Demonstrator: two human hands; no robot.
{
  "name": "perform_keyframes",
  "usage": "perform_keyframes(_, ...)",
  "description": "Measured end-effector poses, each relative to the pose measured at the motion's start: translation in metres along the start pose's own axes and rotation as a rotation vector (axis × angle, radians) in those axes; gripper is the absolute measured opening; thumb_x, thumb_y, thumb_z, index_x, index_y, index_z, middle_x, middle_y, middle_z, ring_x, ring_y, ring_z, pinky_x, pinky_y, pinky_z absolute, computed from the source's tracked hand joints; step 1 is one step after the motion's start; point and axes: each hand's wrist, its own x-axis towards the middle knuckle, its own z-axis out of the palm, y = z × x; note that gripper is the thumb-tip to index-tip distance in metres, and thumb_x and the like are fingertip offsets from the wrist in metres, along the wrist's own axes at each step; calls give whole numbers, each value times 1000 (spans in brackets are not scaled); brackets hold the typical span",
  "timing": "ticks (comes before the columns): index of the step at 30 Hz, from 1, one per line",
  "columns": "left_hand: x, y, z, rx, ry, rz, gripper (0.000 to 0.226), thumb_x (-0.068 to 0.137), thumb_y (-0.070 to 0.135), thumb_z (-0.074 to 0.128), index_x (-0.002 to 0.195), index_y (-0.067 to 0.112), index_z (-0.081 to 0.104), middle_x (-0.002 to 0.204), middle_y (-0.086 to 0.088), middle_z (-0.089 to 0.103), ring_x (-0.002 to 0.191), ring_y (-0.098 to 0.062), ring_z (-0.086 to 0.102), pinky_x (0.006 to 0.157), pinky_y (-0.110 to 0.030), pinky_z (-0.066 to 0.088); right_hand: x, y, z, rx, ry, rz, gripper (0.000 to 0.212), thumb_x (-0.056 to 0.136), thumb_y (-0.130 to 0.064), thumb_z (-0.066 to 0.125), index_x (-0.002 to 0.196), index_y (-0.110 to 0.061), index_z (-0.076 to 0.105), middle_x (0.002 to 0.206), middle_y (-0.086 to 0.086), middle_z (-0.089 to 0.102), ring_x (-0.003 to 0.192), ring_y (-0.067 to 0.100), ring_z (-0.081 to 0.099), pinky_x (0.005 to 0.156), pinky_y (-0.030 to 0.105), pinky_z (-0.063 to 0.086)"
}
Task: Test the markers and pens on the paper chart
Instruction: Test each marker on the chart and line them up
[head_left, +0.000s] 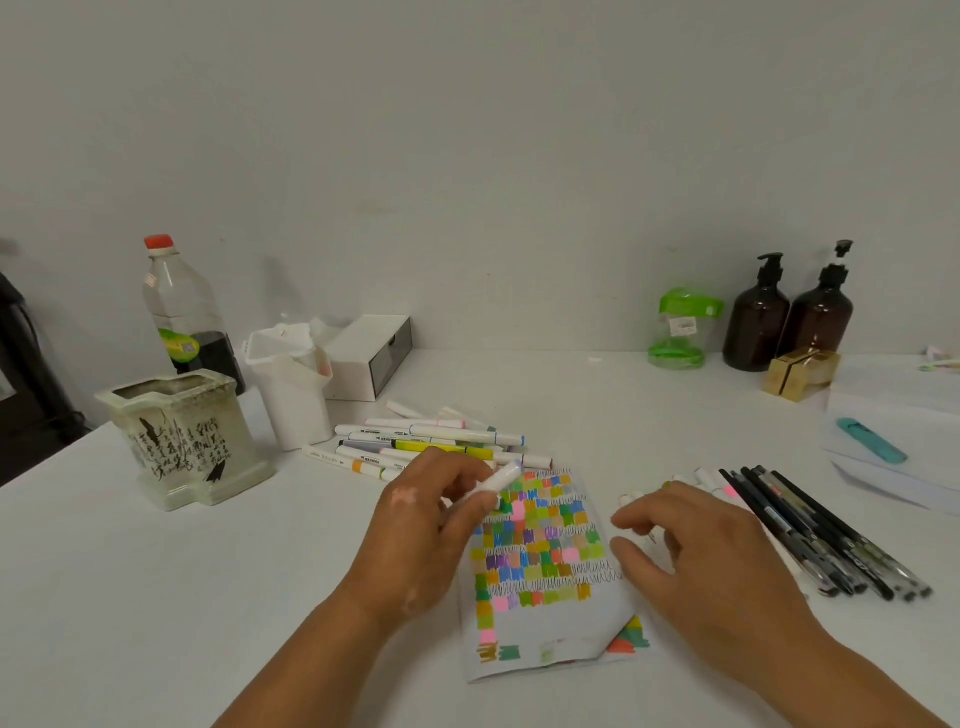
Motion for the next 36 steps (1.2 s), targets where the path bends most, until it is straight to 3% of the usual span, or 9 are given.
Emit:
perform_keyframes(4,-3,23,4,-638,-89,-268,13,82,41,64,95,37,67,97,7,73,91,-12,72,69,-22,57,8,-23,-1,130,-244,-32,10,84,-50,71,85,-54,62,94,-32,65,80,-2,58,63,14,45)
perform_keyframes(7,-5,30,10,-1073,-123,-383,29,83,23,66,112,25,71,91,-7,67,79,-19,67,71,-29,56,11,-36,8,297,-362,-9,28,75,-67,68,96,-51,58,100,-38,65,81,3,60,67,16,49)
perform_keyframes(10,-4,32,14,-1282,-148,-438,31,84,14,65,114,17,72,89,-9,62,82,-19,63,79,-32,56,7,-41,20,380,-420,15,48,64,-77,65,98,-49,45,99,-33,69,81,4,61,69,15,46)
perform_keyframes(13,-1,29,14,-1360,-132,-467,25,81,13,70,105,18,73,92,-8,65,86,-19,66,81,-37,54,7,-43,24,499,-383,64,39,76,-58,77,99,-46,48,91,-19,75,74,8,65,62,17,47)
perform_keyframes(20,2,17,6,-1115,-142,-489,22,70,27,77,88,15,74,87,-15,69,76,-21,67,69,-30,57,14,-19,3,739,-146,181,18,82,-23,81,86,-38,72,68,-8,73,54,1,59,53,12,41)
perform_keyframes(23,-3,18,9,-797,-194,-348,13,89,12,67,93,19,77,89,-11,73,78,-20,68,74,-28,57,12,-8,0,834,-128,245,17,81,-15,81,85,-31,76,65,0,69,52,11,53,51,21,45)
perform_keyframes(25,-9,19,12,-448,-235,-181,22,97,15,60,102,30,76,87,9,74,79,-5,68,72,-14,52,12,-6,0,881,-139,262,18,81,-10,81,84,-27,77,64,1,68,53,16,53,51,24,47)
perform_keyframes(28,-16,24,20,-102,-292,98,28,100,37,50,120,33,68,86,31,63,84,5,59,69,-4,39,11,-8,3,972,-173,265,17,71,-14,85,83,-23,76,66,4,66,55,18,53,52,24,47)
perform_keyframes(36,-19,32,28,-10,-419,191,32,102,45,39,119,29,62,102,15,68,94,-5,62,80,-26,50,6,-13,17,1056,-313,264,32,63,-43,85,85,-23,73,67,6,64,60,17,58,48,28,46)
